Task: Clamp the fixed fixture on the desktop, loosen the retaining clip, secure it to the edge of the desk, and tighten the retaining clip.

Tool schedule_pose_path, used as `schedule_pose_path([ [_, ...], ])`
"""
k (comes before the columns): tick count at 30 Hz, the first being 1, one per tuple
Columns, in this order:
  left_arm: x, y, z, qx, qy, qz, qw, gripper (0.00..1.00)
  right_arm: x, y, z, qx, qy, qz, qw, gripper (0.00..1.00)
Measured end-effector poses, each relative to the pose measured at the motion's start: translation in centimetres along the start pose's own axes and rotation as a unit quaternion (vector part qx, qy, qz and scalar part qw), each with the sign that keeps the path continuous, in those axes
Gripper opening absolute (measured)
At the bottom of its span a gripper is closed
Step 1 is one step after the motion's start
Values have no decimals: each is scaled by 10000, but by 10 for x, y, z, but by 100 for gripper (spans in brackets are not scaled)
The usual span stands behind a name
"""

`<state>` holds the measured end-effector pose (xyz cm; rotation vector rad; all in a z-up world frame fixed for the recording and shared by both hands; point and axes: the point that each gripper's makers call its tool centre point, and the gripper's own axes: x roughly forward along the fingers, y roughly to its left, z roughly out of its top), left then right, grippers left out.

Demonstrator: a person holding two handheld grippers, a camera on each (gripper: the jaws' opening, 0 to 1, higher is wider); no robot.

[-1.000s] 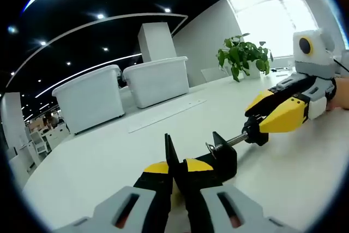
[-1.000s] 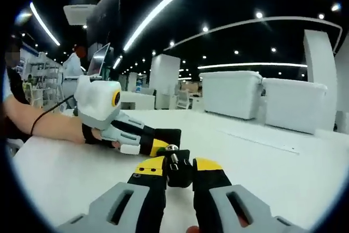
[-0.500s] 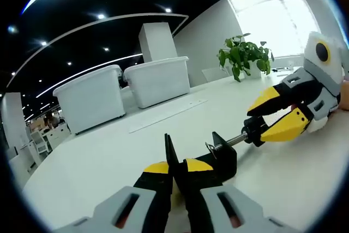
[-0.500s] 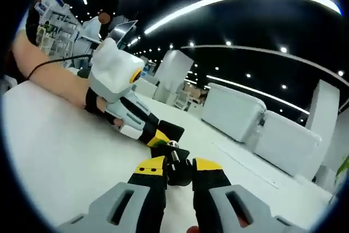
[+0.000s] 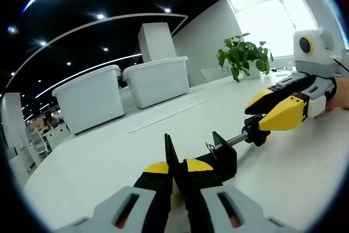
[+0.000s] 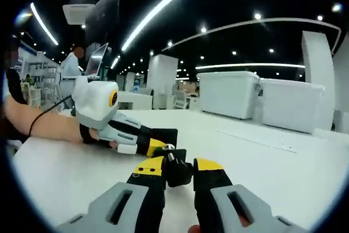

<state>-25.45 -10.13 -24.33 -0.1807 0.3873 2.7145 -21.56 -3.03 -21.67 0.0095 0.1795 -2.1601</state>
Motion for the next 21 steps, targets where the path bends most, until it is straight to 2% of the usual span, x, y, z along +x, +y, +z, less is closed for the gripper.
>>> schedule_pose_path([
  [4, 3, 3, 0, -3, 2, 3, 10000, 8, -3, -1, 4, -262, -94, -6, 9996, 12],
  [7, 2, 2, 0, 4, -3, 11, 10000, 8, -5, 5, 3, -437, -125, -17, 9990, 11],
  [11, 2, 2, 1, 8, -5, 18, 10000, 8, -4, 2, 3, -532, -127, -37, 9985, 11],
  [15, 4, 4, 0, 1, 0, 16, 10000, 8, -5, 7, 2, -275, -23, -6, 9996, 16],
  [18, 4, 4, 1, -1, 0, 9, 10000, 8, -4, 14, 1, -225, -14, 107, 9997, 25],
  [21, 3, 3, 1, 6, -5, 16, 10000, 8, -4, 15, 0, -281, -5, 82, 9996, 24],
])
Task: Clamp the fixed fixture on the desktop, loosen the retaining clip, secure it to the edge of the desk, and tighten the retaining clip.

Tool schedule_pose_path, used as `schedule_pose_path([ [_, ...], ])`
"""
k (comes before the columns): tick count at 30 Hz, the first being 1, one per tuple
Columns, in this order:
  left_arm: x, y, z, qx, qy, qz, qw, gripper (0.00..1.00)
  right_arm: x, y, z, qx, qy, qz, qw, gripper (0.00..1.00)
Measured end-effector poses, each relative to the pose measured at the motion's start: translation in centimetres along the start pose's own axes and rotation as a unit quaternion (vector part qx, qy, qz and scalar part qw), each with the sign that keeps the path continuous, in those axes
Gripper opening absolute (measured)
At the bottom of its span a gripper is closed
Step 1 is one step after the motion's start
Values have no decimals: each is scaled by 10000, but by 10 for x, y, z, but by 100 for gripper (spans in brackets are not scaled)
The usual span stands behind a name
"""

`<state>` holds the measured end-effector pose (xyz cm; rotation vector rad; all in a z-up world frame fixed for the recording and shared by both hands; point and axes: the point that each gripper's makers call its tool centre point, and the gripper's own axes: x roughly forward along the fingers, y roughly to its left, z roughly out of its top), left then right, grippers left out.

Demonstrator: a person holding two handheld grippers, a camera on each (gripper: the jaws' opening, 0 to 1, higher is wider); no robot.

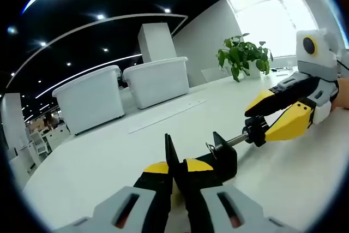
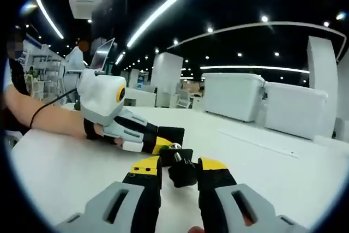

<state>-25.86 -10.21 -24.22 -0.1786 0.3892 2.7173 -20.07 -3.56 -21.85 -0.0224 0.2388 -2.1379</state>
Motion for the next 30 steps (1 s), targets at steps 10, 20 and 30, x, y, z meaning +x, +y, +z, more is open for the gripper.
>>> schedule_pose_path([
  [10, -5, -3, -1, 20, -19, 5, 10000, 8, 0, 4, -3, -258, 31, -80, 9996, 24],
  [20, -2, 0, -2, 21, -14, 2, 10000, 8, 1, 9, 2, -1714, 4, -135, 9851, 19],
  [30, 0, 1, -2, 15, 2, 0, 10000, 8, 0, 12, 0, -2073, 99, -233, 9779, 20],
])
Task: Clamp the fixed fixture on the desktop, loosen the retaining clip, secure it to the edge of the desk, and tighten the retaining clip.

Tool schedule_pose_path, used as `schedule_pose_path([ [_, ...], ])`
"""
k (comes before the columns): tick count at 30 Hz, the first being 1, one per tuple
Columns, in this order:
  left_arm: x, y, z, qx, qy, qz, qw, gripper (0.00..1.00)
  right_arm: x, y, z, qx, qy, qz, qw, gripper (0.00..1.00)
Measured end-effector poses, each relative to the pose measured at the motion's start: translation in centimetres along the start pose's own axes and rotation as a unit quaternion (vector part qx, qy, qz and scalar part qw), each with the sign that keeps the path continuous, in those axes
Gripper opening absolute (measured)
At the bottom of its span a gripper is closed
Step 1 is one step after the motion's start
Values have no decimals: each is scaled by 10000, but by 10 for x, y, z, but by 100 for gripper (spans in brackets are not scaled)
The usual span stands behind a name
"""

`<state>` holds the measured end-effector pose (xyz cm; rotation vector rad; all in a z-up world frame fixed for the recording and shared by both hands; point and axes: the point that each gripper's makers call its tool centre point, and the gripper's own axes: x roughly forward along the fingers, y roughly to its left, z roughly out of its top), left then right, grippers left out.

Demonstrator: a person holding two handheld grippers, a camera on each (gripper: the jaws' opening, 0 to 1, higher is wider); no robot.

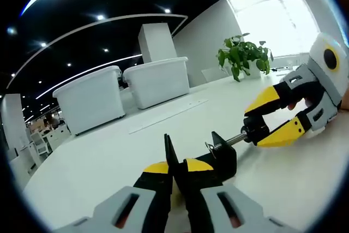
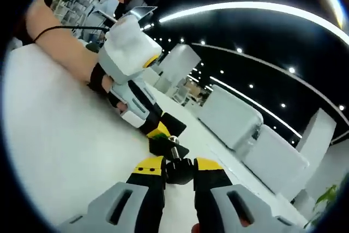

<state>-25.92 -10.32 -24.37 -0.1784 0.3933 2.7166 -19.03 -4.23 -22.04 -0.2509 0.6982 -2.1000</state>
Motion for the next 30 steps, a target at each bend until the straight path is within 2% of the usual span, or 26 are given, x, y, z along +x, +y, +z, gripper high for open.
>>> schedule_pose_path([
  [1, 0, -1, 0, 1, -3, -11, 10000, 8, 1, -8, -2, 451, -21, 29, 9990, 20],
  [2, -1, -1, 0, 5, -4, -11, 10000, 8, 0, -12, 1, 909, -175, 19, 9957, 20],
  [3, -1, -2, 1, 1, -4, -14, 10000, 8, -1, -15, 2, 1395, -251, 73, 9899, 21],
  [5, -1, -2, 1, 1, -4, -16, 10000, 8, 0, -28, -4, 2056, -182, -26, 9785, 26],
  [7, 0, -2, 1, -1, -3, -19, 10000, 8, -1, -43, -14, 2572, -70, -169, 9662, 27],
  [9, 0, -3, 1, -1, -4, -19, 10000, 8, 0, -45, -14, 2955, -116, -17, 9553, 27],
  [10, 0, -3, 2, -2, -4, -18, 10000, 8, 1, -43, -13, 3033, -110, 71, 9528, 27],
  [11, 0, -3, 2, -3, -4, -19, 10000, 8, 2, -37, -11, 2945, -78, 72, 9556, 26],
  [14, 0, -3, 2, -6, -5, -24, 10000, 8, 7, -22, -22, 2608, 282, 242, 9647, 24],
  [15, -1, -3, 2, 0, -12, -17, 10000, 8, 10, -25, -21, 2618, 165, 216, 9647, 25],
  [18, -1, -4, 2, -12, -3, -16, 10000, 8, 11, -30, -24, 2614, 135, 216, 9649, 24],
  [20, -2, -4, 2, -15, -2, -15, 10000, 8, 14, -33, -25, 2412, 77, 210, 9702, 24],
  [22, -1, -4, 2, -14, -4, -12, 10000, 8, 14, -33, -23, 1913, 1, 169, 9814, 24],
  [25, -2, -3, 2, -10, -6, 0, 10000, 8, 9, -22, -12, 858, -38, 55, 9963, 24],
  [27, -2, -3, 2, -16, 1, 12, 10000, 8, 12, -22, -12, 230, -11, 11, 9997, 24],
  [30, -2, -2, 2, -26, 8, 17, 10000, 8, 14, -22, -13, -417, 59, -73, 9991, 24],
])
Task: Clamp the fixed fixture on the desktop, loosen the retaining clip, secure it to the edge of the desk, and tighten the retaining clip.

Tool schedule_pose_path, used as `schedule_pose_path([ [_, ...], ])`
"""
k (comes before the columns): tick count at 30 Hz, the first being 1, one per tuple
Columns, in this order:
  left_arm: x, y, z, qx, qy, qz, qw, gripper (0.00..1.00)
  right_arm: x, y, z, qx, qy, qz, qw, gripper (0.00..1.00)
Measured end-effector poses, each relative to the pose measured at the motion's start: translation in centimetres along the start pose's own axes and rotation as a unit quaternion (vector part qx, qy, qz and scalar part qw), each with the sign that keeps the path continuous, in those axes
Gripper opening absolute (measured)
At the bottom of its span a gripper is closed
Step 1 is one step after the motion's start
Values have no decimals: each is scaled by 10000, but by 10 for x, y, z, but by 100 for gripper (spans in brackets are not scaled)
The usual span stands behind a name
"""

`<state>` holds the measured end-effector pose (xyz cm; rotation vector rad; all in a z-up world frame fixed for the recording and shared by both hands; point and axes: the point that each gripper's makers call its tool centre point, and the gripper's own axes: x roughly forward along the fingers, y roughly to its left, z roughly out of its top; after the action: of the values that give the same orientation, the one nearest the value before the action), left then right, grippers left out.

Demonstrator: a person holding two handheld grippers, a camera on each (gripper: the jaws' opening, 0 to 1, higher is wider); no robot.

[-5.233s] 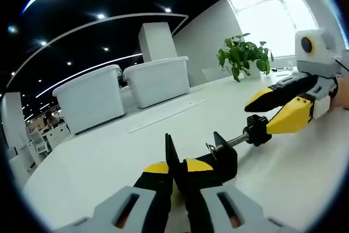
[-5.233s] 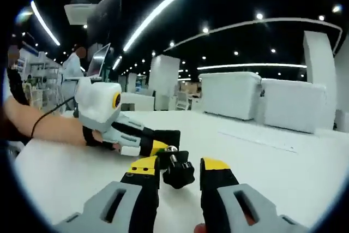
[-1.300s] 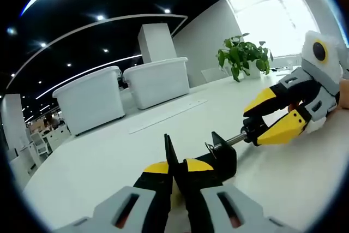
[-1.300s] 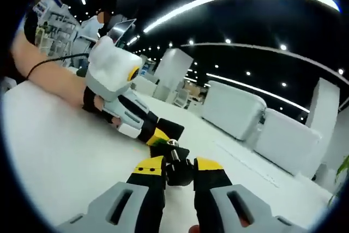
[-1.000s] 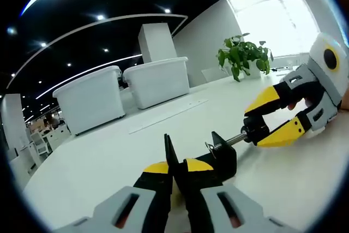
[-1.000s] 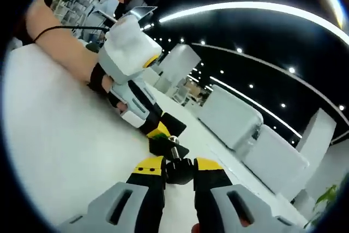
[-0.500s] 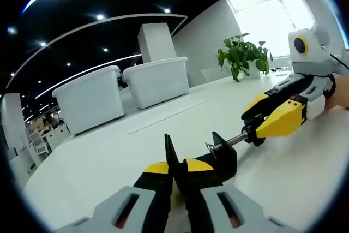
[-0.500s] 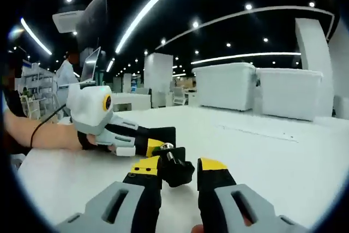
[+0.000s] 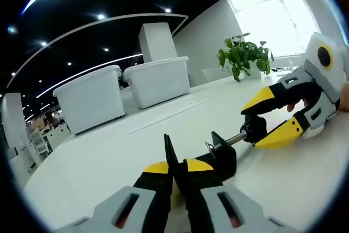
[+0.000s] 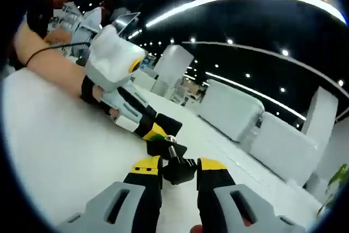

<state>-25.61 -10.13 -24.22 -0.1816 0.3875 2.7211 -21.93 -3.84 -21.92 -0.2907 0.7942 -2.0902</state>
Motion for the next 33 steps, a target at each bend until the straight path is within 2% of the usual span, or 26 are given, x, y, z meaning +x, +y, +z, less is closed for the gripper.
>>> schedule_pose_path([
  [2, 0, 0, 0, 3, -1, 0, 10000, 8, 0, 1, 0, 48, 13, -2, 10000, 24],
  [4, 0, 0, 0, 3, -5, -11, 10000, 8, -3, 0, 2, 604, -13, 24, 9982, 23],
  [6, 0, -1, 0, 10, -7, -27, 10000, 8, -6, -8, 5, 1585, -163, -80, 9872, 21],
  [7, 0, -1, 1, 15, -12, -31, 10000, 8, -6, -14, 4, 2053, -239, 7, 9784, 21],
  [8, 0, -1, 1, 9, -12, -34, 10000, 8, -6, -17, -1, 2392, -176, 48, 9708, 24],
  [9, 0, -1, 1, 10, -13, -41, 10000, 8, -6, -21, -6, 2654, -86, 28, 9641, 27],
  [11, -2, -1, 1, 8, -14, -44, 10000, 8, -4, -21, -9, 2887, -6, 117, 9573, 29],
  [13, 0, 0, 0, 10, -13, -50, 10000, 8, -2, -14, -10, 2836, 73, 222, 9586, 26],
  [14, 0, 0, 0, 11, -14, -48, 10000, 8, -1, -6, -16, 2669, 273, 316, 9628, 24],
  [15, 0, 0, 0, 14, -19, -43, 10000, 8, -1, -4, -16, 2518, 289, 262, 9670, 25],
  [18, 0, 1, 0, 15, -13, -25, 10000, 8, -3, -3, -12, 2577, 188, 273, 9656, 24],
  [23, 1, 2, 0, 11, -8, -16, 10000, 8, -4, 4, -7, 2100, 92, 241, 9774, 24],
  [25, 0, 1, 0, 12, -10, -17, 10000, 8, -5, 6, -5, 1637, 59, 192, 9863, 23],
  [26, 0, 1, 0, 10, -9, -17, 10000, 8, -5, 6, -4, 1497, 57, 175, 9886, 23],
  [28, 1, 2, 0, 12, -9, -19, 10000, 8, -5, 9, -1, 952, 61, 118, 9954, 23],
  [33, 3, 3, 1, 11, -5, -10, 10000, 8, -4, 13, 0, 260, 120, 27, 9996, 23],
])
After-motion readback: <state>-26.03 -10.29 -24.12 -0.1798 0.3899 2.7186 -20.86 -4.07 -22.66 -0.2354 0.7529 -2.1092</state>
